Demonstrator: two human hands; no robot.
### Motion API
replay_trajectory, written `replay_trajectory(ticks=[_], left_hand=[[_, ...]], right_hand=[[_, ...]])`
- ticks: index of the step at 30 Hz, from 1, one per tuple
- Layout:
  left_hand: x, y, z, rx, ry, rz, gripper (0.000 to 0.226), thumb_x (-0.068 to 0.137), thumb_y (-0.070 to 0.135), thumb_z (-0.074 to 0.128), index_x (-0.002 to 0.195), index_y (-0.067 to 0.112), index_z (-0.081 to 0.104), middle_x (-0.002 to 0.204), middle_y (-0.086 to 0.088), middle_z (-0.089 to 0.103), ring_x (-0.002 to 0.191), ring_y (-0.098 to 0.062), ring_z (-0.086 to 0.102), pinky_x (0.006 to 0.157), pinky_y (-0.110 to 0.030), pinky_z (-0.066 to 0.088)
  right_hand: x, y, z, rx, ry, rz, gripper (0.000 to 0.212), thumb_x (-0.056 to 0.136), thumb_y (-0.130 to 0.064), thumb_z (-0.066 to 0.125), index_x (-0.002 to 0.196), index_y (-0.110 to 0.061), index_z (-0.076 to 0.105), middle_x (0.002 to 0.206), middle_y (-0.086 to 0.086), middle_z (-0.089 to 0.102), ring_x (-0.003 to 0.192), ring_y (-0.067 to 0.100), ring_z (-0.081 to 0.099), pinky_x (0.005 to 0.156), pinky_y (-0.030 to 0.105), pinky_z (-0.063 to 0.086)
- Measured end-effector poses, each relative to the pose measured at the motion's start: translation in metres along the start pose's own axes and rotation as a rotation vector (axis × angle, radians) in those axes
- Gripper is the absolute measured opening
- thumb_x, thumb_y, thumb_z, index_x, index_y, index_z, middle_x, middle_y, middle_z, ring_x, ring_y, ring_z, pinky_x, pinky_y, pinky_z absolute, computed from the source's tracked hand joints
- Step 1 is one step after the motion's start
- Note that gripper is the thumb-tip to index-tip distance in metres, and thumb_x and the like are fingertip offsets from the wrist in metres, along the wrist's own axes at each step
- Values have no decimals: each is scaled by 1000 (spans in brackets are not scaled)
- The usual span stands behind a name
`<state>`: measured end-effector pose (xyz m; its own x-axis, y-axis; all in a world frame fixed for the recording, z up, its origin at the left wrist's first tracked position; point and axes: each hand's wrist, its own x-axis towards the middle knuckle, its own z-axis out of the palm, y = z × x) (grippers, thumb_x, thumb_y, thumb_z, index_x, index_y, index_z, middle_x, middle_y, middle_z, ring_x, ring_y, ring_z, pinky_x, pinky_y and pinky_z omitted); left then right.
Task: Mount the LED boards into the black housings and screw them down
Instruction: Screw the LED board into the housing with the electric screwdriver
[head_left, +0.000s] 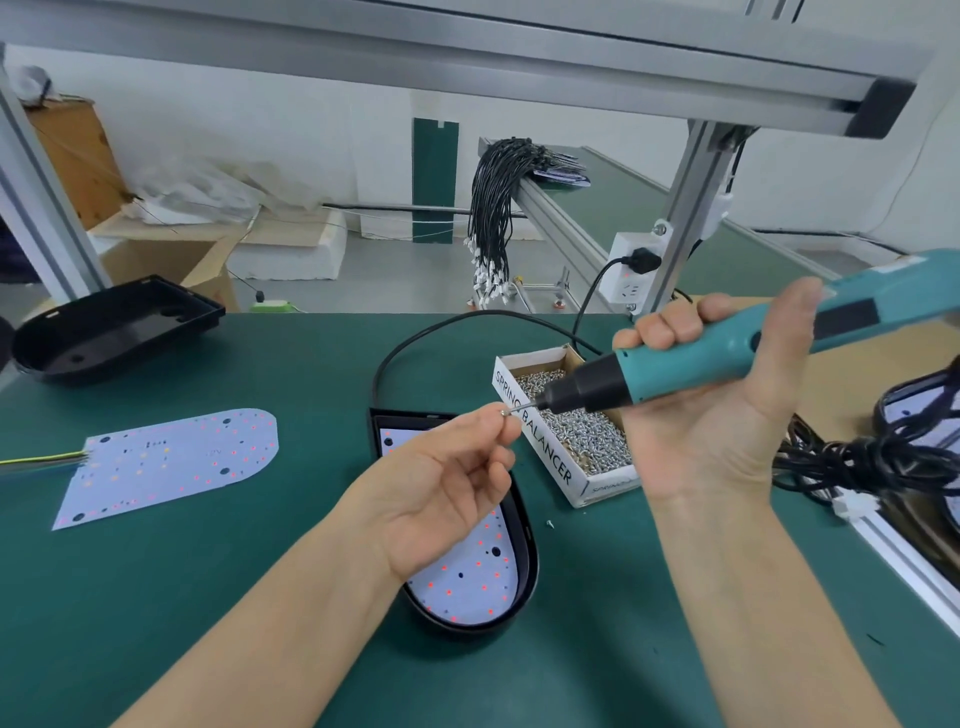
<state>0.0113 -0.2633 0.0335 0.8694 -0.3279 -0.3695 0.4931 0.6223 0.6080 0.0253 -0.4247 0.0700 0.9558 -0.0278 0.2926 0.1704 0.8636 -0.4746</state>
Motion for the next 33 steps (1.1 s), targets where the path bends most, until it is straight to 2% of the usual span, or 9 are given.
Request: replay_trajectory(ticks=[6,10,15,19,21,25,28,30,33], left_hand=[[-2,0,-1,-32,17,22,11,70,8,65,81,7,65,67,-4,66,51,-10,55,50,-14,50],[-3,-2,0,-99,26,20,10,69,7,65,79,6,66,68,-5,66,50,-10,56,51,-14,51],[-3,-4,0,-127,22,15,14,68,7,66,82,6,65,68,-5,66,51,-10,56,52,-14,52],[-4,-4,-1,-116,27,41,11,68,7,65,78,6,68,69,-5,67,51,-9,56,52,-14,52],[-4,-5,-1,-74,45,97,9,66,6,65,71,7,73,69,-5,68,52,-9,57,52,-15,52],[-2,-10,-2,119,158,340,8,77,-1,64,82,3,70,69,-7,70,53,-8,58,54,-16,52],[-2,-14,-1,261,246,505,14,84,-4,63,78,5,72,68,-5,71,54,-8,56,55,-16,51],[-3,-16,0,250,254,527,18,85,-4,63,75,8,73,67,-4,71,54,-8,57,54,-17,51],[-4,-13,4,45,207,429,14,85,-1,61,78,7,71,67,-5,70,53,-8,58,53,-17,52]], right_hand=[[3,2,2,-78,-41,-52,57,45,-53,86,78,-21,52,69,-6,52,65,11,53,72,26,45],[5,7,5,-191,-48,-135,51,51,-32,90,75,-18,47,66,-6,48,59,10,50,68,26,48],[7,8,4,-194,-22,-144,46,57,-27,87,72,-18,44,64,-6,47,56,9,49,65,26,48],[6,9,3,-193,2,-166,31,71,-21,74,74,-18,44,64,-6,47,56,8,50,66,25,48],[5,11,2,-188,10,-170,27,73,-20,70,74,-18,43,64,-7,47,56,8,50,66,25,48],[4,14,4,-178,47,-188,27,73,-20,70,74,-19,43,64,-7,46,56,7,49,66,24,47],[1,18,4,-176,109,-216,26,72,-20,70,73,-19,45,70,-6,48,57,7,48,65,23,48],[-1,23,5,-161,146,-225,23,72,-20,71,71,-20,48,74,-6,48,57,7,48,65,22,48],[-1,28,6,-125,216,-229,20,75,-20,69,68,-21,50,65,-7,45,56,7,48,64,22,48]])
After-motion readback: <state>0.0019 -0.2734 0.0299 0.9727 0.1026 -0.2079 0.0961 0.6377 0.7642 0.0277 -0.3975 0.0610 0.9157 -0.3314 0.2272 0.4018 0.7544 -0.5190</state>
